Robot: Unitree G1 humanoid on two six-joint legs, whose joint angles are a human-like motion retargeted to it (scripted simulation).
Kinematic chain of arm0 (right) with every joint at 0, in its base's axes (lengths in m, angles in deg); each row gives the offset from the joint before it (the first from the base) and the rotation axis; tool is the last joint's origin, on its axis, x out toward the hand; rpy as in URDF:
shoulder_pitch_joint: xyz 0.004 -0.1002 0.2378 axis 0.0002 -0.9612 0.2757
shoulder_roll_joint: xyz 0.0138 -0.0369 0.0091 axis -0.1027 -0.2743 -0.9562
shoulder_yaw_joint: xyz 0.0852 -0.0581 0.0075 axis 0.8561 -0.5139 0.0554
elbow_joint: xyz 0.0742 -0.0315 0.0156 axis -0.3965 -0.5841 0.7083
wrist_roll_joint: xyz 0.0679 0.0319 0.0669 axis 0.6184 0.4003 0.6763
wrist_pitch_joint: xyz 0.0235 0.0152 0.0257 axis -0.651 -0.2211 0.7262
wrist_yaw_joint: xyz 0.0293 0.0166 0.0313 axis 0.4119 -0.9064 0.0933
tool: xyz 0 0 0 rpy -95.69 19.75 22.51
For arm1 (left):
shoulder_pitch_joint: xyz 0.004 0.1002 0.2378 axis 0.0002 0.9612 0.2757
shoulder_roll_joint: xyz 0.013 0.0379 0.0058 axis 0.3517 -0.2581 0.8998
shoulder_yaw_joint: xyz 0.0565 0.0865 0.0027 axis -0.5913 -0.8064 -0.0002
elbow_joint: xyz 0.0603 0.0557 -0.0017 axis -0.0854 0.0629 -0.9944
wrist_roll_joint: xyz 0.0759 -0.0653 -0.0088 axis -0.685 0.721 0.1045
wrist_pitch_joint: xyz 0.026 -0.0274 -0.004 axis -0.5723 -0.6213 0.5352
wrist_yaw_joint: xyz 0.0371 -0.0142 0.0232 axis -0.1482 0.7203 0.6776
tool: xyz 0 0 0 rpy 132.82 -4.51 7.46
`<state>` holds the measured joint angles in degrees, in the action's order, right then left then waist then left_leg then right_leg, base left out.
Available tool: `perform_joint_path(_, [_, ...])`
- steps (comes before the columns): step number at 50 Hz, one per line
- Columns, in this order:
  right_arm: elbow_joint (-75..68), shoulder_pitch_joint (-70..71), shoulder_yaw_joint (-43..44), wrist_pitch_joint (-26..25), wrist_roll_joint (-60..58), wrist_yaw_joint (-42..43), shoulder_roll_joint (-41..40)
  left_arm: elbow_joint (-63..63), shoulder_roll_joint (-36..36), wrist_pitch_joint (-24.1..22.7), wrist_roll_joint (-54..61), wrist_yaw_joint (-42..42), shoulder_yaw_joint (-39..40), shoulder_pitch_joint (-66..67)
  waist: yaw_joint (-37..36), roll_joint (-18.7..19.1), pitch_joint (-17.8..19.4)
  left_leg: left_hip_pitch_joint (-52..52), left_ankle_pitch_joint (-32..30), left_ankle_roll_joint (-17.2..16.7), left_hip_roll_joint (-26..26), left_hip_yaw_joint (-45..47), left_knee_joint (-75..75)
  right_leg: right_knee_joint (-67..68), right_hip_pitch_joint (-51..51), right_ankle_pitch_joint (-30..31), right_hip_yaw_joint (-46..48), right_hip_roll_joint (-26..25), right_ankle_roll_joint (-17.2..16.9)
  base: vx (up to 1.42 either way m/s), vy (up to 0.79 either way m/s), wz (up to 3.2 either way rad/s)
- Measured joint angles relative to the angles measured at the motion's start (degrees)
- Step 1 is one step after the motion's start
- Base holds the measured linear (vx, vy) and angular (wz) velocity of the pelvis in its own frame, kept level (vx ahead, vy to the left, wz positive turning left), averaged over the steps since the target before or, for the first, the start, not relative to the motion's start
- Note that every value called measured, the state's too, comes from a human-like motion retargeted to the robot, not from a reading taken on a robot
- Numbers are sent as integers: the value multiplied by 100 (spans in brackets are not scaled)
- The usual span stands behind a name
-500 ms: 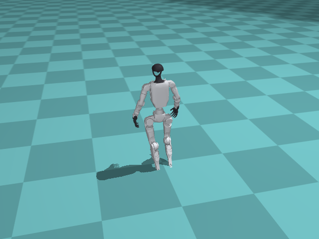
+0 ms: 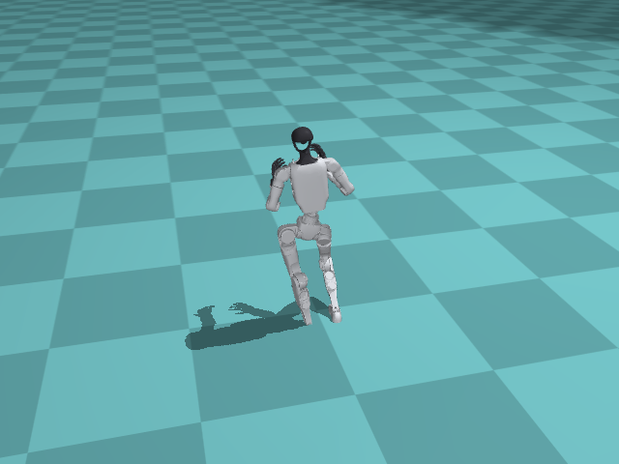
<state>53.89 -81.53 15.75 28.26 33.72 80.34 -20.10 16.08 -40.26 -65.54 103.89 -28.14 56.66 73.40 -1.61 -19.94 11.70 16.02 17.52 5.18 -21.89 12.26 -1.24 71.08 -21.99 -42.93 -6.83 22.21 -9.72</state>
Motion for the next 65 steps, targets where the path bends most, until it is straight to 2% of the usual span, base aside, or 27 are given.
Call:
perform_joint_path(5, [52,1868,-540,-184,142,958,-529,142,-360,-744,216,-1595,-204,-2174,20,-219,-384,-365,-117,-21,-69,64,180,316,51,123,107,359,-45,-10,-18,9])
perform_joint_path(7, [-1002,3223,-720,-299,152,1604,-821,-796,-479,-1019,-231,-2852,-215,-3697,129,-243,-502,-732,44,-15,-1,63,542,220,126,39,242,409,-25,-8,-21,25])
perform_joint_path(10, [-2773,4613,-775,-345,457,2245,-1332,-2429,-778,-1103,-550,-4184,-134,-5318,161,-344,-659,-1177,228,24,51,116,1169,-118,374,-189,308,537,8,-9,-22,18])
perform_joint_path(12, [-3730,5354,-701,-250,838,2458,-1645,-3333,-973,-1184,-365,-4695,-71,-6175,158,-315,-694,-1538,362,35,214,167,1697,-513,530,-306,330,422,48,-12,-21,13])
perform_joint_path(14, [-4131,5830,-601,-109,1176,2494,-1862,-3693,-1127,-1304,-39,-4847,-40,-6727,139,-176,-719,-1923,488,15,494,206,2242,-935,634,-369,376,144,134,-17,-21,-3])
perform_joint_path(17, [-3634,6030,-508,72,1369,2229,-1959,-3154,-1332,-1442,331,-4517,-145,-6933,80,194,-723,-2515,744,-68,1058,212,3140,-1430,704,-385,557,-364,319,-20,-21,-17])
perform_joint_path(20, [-2396,5744,-530,167,1322,1733,-1766,-1976,-1448,-1380,418,-3790,-497,-6599,31,625,-655,-3088,975,-211,1640,141,4130,-1669,714,-323,732,-860,453,-22,-19,-16])
perform_joint_path(23, [-1201,5096,-556,177,1429,1207,-1392,-944,-1418,-1091,518,-2915,-1017,-5995,-2,1049,-561,-3578,1281,-316,2150,-6,4990,-1708,649,-241,838,-1310,511,-22,-15,-15])
perform_joint_path(26, [-448,4144,-484,169,1723,789,-1007,-322,-1242,-668,755,-2067,-1547,-5238,4,1416,-464,-3834,2082,-110,2589,-94,5780,-1652,520,-183,876,-1689,516,-20,-8,-16])
perform_joint_path(28, [-241,3498,-404,167,1893,637,-804,-158,-1083,-417,854,-1662,-1812,-4769,62,1607,-350,-3833,2420,-9,2825,-85,6349,-1487,397,-183,876,-1865,523,-20,-4,-20])
perform_joint_path(30, [-7,2580,-183,140,2122,480,-619,-37,-884,-148,1003,-1199,-1995,-4143,18,1947,-423,-3692,2772,45,3253,-86,6845,-1660,371,-41,925,-2257,586,-16,-1,-36])
perform_joint_path(33, [71,1523,110,116,2238,499,-468,-44,-611,105,915,-860,-2050,-3421,103,2320,-449,-3269,2928,23,3691,-40,7396,-1723,213,145,1007,-2622,685,-20,0,-31])
perform_joint_path(36, [93,705,343,106,2255,610,-400,-78,-325,251,722,-687,-1960,-2749,235,2613,-477,-2620,2892,-160,3912,-32,7563,-1731,50,275,1090,-2887,793,-23,3,-22])
perform_joint_path(39, [86,172,472,98,2069,808,-330,-143,-33,257,370,-683,-1758,-2114,384,2780,-479,-1979,2762,-439,3783,-159,7200,-1712,-124,422,1129,-3037,857,-29,6,-12])
perform_joint_path(42, [42,-60,541,110,1619,1106,-257,-213,219,200,27,-830,-1480,-1551,530,2707,-439,-1522,2790,-555,3285,-305,6342,-1623,-368,587,1072,-2956,824,-37,10,6])
perform_joint_path(47, [-42,38,560,78,517,1577,-122,-203,648,26,-522,-1142,-959,-900,770,1785,-320,-1083,2773,-94,1837,-177,4035,-1400,-1013,817,459,-2057,411,-43,14,31])
perform_joint_path(49, [-68,135,533,54,145,1642,-67,-202,784,1,-662,-1214,-744,-678,806,1541,-269,-1101,2622,0,1532,-159,3438,-1473,-1266,862,92,-1960,171,-43,15,26])
perform_joint_path(52, [-94,244,412,11,-167,1567,29,-210,898,-33,-856,-1279,-456,-349,767,1335,-211,-1367,2485,5,1379,-80,3177,-1355,-1510,637,69,-1799,160,-44,9,-2])
perform_joint_path(56, [-63,277,175,-47,-278,1353,133,-175,911,-111,-1156,-1378,-255,-95,617,1120,-110,-1861,2492,-90,1356,93,3711,-522,-1347,214,204,-1431,380,-42,1,-4])
perform_joint_path(58, [-74,451,33,-140,-320,1236,117,-18,930,-164,-1515,-1585,-88,-51,734,1035,-354,-2096,2274,-54,1196,-20,3394,-316,-1243,8,328,-1107,481,-28,-1,43])
perform_joint_path(60, [-63,457,-56,-180,-383,1197,104,85,886,-230,-1715,-1683,-23,-37,692,891,-432,-2338,2160,-70,1116,46,3580,-8,-983,-116,278,-756,521,-33,-5,25])
perform_joint_path(65, [-119,584,-109,-323,-698,1391,-73,404,890,-449,-2398,-2054,19,-241,602,526,-654,-2561,1890,22,836,13,3414,-59,-64,-239,187,39,303,-25,-10,20])
